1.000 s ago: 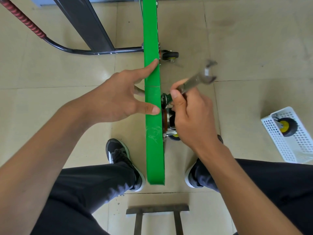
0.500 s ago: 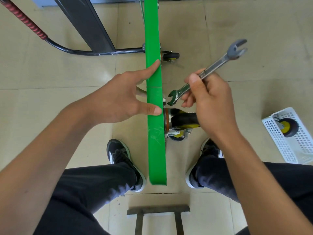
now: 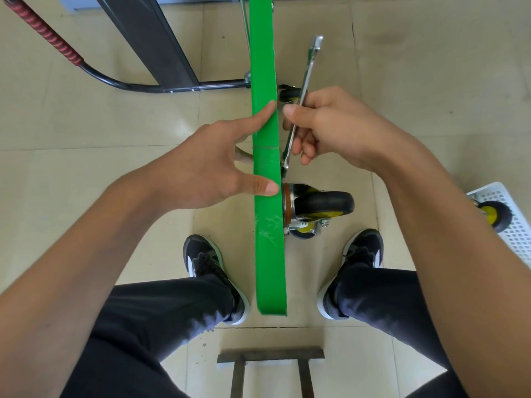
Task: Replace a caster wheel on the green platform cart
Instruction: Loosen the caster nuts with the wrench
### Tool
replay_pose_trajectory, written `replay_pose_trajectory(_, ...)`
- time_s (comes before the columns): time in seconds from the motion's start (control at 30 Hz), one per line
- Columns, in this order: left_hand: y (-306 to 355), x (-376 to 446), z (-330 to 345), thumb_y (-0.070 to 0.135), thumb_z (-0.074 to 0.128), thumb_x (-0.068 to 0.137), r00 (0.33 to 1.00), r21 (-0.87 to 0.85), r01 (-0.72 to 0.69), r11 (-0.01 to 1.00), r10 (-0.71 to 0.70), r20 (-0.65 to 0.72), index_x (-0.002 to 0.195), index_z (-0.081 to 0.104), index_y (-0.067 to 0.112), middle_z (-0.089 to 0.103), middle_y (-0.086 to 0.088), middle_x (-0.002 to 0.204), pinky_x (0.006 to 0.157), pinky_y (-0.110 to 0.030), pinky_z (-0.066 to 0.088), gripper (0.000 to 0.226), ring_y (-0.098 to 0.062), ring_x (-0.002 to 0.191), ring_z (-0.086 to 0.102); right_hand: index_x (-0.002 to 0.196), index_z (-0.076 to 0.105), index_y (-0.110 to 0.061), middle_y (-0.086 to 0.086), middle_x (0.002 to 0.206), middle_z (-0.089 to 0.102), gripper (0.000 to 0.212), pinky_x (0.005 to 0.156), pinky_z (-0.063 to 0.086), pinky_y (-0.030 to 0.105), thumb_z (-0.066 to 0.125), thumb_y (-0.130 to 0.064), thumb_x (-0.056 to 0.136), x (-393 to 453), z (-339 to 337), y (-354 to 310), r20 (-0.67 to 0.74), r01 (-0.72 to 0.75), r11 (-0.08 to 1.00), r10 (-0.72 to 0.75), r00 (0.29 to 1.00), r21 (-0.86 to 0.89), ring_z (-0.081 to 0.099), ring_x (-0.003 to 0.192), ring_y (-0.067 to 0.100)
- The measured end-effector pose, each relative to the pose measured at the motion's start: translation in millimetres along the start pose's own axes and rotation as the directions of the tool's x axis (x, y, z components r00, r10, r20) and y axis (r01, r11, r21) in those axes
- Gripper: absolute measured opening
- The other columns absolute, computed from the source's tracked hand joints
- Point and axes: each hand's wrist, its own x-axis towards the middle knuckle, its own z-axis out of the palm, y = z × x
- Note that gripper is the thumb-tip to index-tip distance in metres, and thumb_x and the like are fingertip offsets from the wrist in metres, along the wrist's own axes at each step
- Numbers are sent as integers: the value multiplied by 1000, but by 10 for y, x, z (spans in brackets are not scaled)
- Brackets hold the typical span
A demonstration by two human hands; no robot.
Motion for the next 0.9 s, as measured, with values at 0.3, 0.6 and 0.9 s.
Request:
replay_pose_trajectory(0.3, 5, 0, 5, 40, 80, 58, 1000, -1, 2, 1000, -2, -3, 156, 20, 40, 46, 21, 149, 99, -31, 53, 115, -7, 115, 58, 95, 61, -10, 3, 69, 64, 25, 65, 55, 37, 47, -28, 106, -27, 136, 128, -120, 39, 992, -54, 991, -121, 61, 56, 14)
replay_pose_trajectory(0.6, 42, -15, 2, 41, 80, 57, 1000, 35, 15, 999, -14, -14, 156, 19, 43, 38, 24, 153, 98, -28, 52, 116, -6, 115, 59, 99, 60, -12, -3, 69, 60, 9, 60, 48, 31, 52, -14, 102, -497, 540, 416, -481, 360, 896, -443, 756, -259, 62, 63, 18)
replay_pose_trajectory(0.9, 13, -13, -4, 45, 80, 57, 1000, 38, 14, 999, -13, -6, 156, 18, 43, 40, 22, 153, 101, -33, 52, 117, -10, 118, 59, 103, 58, -10, 5, 90, 66, 10, 63, 46, 22, 49, -14, 101, -736, 706, 717, -485, 459, 781, -624, 613, -424, 61, 67, 19)
